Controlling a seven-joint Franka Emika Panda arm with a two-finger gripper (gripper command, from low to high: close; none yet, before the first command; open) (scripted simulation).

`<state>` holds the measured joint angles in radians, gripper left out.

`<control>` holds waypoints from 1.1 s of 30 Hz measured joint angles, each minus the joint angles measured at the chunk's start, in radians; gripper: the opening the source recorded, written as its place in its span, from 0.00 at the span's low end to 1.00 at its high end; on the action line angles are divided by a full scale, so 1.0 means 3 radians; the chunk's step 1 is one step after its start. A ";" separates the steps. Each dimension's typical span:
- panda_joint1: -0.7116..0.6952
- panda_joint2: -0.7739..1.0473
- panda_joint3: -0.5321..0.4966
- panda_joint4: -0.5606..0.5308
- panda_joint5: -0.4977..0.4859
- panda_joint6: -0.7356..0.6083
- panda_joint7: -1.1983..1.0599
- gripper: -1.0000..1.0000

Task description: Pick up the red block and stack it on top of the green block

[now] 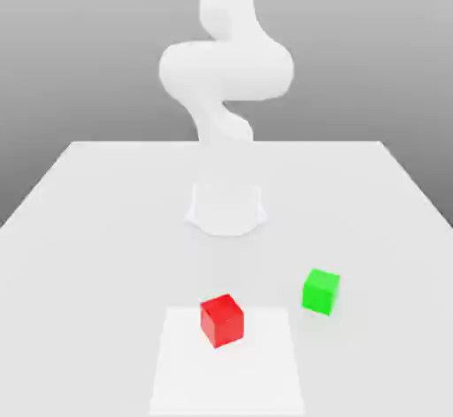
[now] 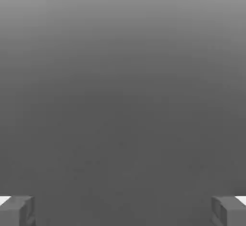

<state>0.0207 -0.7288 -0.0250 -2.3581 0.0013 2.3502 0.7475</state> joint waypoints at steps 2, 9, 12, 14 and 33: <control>0.0062 0.0233 -0.0075 -0.0181 0.0006 0.0160 -0.0170 0.50; 0.0226 0.1031 -0.0264 -0.0794 0.0039 0.0703 -0.0759 0.50; 0.0289 0.1392 -0.0331 -0.1067 0.0036 0.0947 -0.1011 0.50; 0.0316 0.1652 -0.0361 -0.1258 0.0025 0.1122 -0.1184 0.50; 0.0154 0.3033 -0.0135 -0.1559 0.0264 0.2187 -0.1761 0.00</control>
<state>0.0670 0.1812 -0.0655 -2.8258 0.0804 3.0062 0.2191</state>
